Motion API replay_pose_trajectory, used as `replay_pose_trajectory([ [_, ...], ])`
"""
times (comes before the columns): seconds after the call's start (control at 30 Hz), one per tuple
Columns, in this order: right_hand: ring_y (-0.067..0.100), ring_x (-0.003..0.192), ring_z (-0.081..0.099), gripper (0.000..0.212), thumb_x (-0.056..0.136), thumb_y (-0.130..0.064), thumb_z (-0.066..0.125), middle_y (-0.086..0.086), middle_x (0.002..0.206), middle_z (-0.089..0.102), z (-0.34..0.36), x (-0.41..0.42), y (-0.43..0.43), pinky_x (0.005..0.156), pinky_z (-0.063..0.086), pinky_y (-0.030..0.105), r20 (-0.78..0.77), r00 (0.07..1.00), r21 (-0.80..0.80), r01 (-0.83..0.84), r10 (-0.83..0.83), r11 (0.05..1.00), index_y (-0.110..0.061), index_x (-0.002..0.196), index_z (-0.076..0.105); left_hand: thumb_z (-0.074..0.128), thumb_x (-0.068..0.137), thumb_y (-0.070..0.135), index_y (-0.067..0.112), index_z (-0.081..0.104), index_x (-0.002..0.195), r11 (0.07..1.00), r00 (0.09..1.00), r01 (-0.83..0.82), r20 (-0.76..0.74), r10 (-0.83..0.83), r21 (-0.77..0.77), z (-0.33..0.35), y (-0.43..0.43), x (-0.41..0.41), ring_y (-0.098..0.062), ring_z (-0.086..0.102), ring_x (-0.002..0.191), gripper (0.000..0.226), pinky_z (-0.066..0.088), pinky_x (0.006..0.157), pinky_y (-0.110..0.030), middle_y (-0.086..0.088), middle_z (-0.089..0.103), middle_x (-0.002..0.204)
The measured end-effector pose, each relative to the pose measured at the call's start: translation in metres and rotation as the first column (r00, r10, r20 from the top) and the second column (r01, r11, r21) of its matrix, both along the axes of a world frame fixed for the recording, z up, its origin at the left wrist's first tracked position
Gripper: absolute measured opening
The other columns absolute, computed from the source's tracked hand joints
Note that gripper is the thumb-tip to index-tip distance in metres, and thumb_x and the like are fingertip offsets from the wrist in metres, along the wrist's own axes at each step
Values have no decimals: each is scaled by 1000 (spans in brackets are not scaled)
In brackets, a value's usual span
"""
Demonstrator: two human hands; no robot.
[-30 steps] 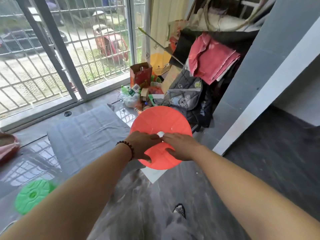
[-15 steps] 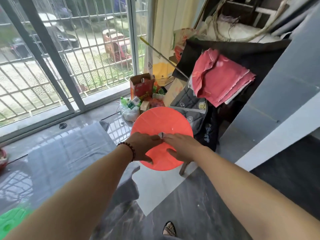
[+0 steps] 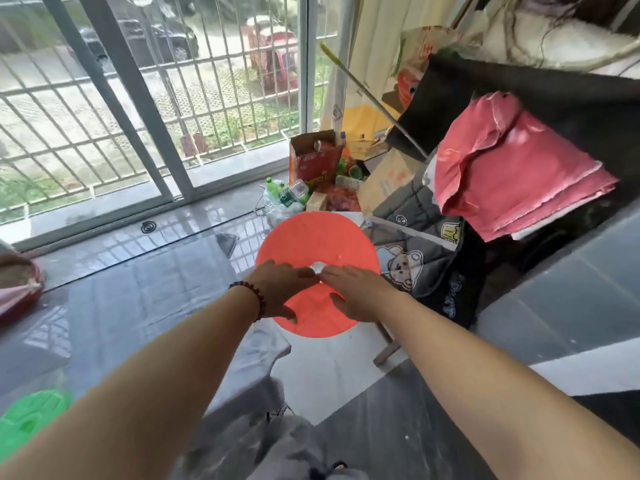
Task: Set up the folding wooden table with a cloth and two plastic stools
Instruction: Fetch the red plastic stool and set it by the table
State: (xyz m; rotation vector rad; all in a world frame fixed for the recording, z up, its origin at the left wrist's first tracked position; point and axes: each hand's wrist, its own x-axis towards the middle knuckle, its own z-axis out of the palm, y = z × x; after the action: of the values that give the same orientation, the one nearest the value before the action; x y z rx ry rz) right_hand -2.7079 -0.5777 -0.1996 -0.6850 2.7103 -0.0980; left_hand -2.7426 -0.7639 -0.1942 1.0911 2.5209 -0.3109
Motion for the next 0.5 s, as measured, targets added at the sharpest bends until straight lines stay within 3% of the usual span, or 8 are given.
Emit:
replay_pose_trajectory([
  [0.3, 27, 124, 43, 53, 95, -19, 42, -4, 148, 32, 6, -109, -20, 92, 40, 38, -17, 999, 35, -27, 27, 999, -21, 146, 28, 65, 80, 50, 36, 14, 148, 999, 999, -29, -14, 29, 41, 3, -21, -100, -25, 46, 121, 86, 40, 96, -40, 16, 26, 150],
  [0.5, 26, 124, 42, 59, 90, -10, 43, -3, 150, 31, 2, -146, -37, 96, 42, 39, 28, 999, 11, -43, 43, 999, -20, 146, 28, 64, 80, 51, 37, 14, 148, 1000, 1000, -13, -12, 14, 22, 3, -41, -139, -24, 47, 121, 85, 41, 96, -39, 16, 28, 150],
])
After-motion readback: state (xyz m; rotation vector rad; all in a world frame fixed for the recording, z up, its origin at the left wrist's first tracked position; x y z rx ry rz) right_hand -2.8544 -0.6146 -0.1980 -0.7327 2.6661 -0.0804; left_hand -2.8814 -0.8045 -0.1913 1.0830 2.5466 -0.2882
